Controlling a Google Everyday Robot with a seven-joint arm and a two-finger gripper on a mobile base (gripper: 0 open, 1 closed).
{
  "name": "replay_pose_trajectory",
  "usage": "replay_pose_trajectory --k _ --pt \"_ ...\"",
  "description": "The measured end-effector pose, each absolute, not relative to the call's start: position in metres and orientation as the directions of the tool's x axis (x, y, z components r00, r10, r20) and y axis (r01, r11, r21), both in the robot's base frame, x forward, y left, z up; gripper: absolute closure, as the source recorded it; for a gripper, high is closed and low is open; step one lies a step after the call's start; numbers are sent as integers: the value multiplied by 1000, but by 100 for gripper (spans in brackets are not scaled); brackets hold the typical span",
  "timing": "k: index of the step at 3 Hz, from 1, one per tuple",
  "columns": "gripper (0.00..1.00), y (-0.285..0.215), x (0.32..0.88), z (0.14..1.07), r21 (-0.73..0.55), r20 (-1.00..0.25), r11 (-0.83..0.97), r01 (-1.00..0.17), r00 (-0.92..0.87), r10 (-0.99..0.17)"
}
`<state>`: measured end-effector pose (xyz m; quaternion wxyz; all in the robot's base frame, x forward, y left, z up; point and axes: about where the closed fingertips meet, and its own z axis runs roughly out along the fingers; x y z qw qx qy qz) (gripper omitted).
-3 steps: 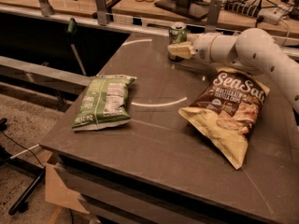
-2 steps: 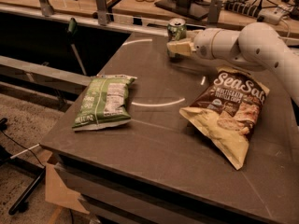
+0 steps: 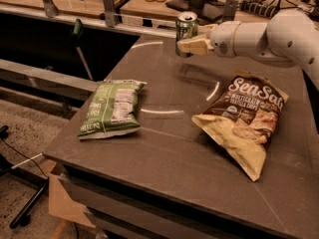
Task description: Pick green can
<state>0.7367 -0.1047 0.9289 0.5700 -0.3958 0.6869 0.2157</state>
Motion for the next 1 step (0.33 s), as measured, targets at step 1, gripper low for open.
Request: replay_pose_trajectory --k 1 --pt "100 -105 737 929 -155 -954 593 -790 -37 -298"
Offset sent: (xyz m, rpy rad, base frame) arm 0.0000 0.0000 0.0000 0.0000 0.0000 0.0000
